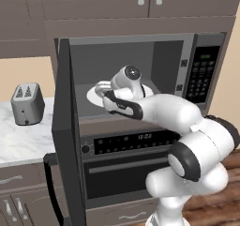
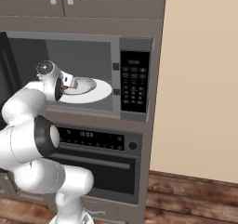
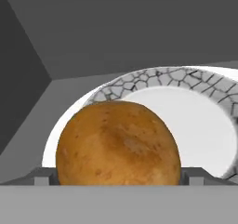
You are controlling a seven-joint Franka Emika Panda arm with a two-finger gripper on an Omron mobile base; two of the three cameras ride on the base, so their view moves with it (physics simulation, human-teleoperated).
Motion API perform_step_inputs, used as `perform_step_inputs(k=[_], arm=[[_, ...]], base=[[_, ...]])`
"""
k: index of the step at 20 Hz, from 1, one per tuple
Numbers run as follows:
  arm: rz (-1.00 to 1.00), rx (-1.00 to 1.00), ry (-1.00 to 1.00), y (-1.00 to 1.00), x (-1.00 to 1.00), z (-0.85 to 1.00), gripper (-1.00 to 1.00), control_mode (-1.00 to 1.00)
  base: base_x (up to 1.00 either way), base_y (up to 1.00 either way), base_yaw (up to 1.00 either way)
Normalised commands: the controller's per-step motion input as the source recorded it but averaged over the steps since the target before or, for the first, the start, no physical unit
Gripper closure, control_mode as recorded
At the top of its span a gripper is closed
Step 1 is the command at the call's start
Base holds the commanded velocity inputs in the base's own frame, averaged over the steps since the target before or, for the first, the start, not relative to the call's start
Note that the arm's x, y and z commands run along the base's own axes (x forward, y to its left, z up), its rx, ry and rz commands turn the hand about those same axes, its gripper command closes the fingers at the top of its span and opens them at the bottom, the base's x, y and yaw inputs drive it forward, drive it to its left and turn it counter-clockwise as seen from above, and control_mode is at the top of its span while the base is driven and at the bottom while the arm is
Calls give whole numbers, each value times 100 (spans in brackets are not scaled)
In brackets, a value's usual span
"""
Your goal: Retrieve the reheated potato from the microwave, then place the potato, cheese, and condiment on the cutting board.
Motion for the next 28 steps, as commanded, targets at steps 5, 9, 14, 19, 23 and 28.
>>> perform_step_inputs(k=[5,9,14,19,23,28], arm=[[0,0,-18,-12,-72,77,100,-100],[0,0,-2,-16,-77,97,100,-100],[0,0,5,-22,-99,83,100,-100],[0,0,17,-12,-100,61,100,-100],[-1,0,19,-6,-100,45,100,-100],[-1,0,17,-7,-100,31,100,-100]], base=[[0,0,0],[0,0,0],[0,0,0],[0,0,0],[0,0,0],[0,0,0]])
